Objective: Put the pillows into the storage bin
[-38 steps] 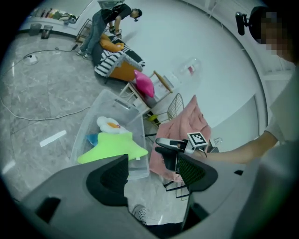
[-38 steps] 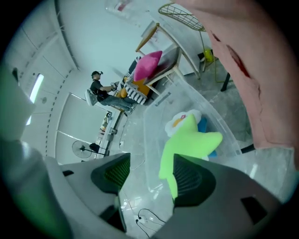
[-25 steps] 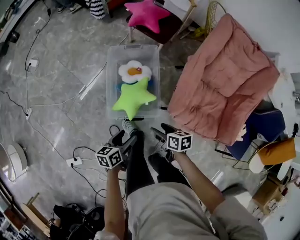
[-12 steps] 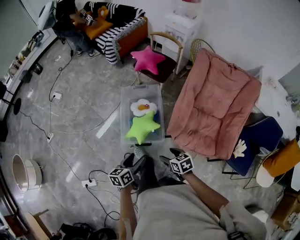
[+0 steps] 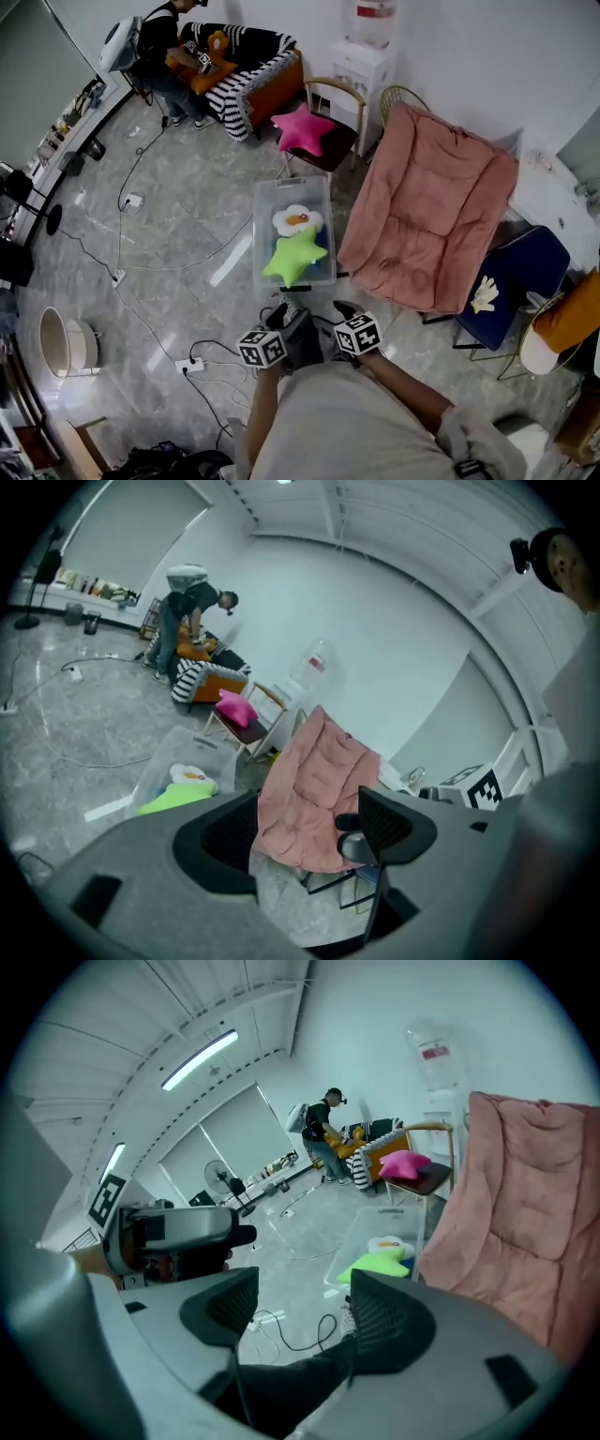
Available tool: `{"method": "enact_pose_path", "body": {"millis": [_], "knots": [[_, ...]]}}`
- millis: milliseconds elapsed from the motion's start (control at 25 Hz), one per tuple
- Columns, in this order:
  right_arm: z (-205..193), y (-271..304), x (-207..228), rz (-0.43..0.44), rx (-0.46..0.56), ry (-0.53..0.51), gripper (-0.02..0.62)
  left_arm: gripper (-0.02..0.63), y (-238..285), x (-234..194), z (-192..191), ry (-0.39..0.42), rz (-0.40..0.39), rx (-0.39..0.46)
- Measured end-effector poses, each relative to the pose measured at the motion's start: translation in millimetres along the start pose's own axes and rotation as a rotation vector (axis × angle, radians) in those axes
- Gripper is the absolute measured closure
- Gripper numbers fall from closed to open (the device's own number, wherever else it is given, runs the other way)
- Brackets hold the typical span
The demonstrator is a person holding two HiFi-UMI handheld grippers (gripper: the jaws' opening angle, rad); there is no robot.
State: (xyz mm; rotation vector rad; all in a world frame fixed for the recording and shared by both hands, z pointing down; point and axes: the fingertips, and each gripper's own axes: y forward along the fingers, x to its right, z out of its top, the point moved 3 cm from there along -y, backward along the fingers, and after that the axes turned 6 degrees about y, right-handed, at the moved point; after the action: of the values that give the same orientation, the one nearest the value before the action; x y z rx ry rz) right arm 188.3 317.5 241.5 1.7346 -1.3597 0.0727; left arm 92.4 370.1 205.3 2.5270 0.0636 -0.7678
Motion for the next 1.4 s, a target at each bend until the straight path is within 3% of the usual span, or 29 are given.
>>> {"method": "enact_pose_path", "body": {"millis": [120,240,440,600,880,1400], "knots": [[-2.2,-9.5,7.4,0.012,0.068,0.081,0.296,0.265,1.6,4.5,-5.4,0.017,0.002,-0.016],[-15.4,-19.8,13.0,0.015,0.087,0.097,0.299,0.265,3.1,8.4,-17.0,0.015,0.002,-0.04],[-27.1,-35.5,32.2,-0.024,0.122,0.157,0.305,0.265,6.2,19.4,-30.0,0.106,0.01,-0.102],[-25.3,-46.0,37.8,-0.07,0.14,0.109,0.305,0.265,6.0,25.2,-21.3,0.163,0.025,-0.067],[-30.4,-60.7,41.4,-0.157,0.101,-0.068,0.304,0.265,4.1,33.1,-17.9,0.203,0.089,-0.023],[-30.5,-69.1,41.0,-0.144,0.094,-0.094,0.329,0.302,-12.8,26.0,-32.0,0.122,0.143,0.014]]}}
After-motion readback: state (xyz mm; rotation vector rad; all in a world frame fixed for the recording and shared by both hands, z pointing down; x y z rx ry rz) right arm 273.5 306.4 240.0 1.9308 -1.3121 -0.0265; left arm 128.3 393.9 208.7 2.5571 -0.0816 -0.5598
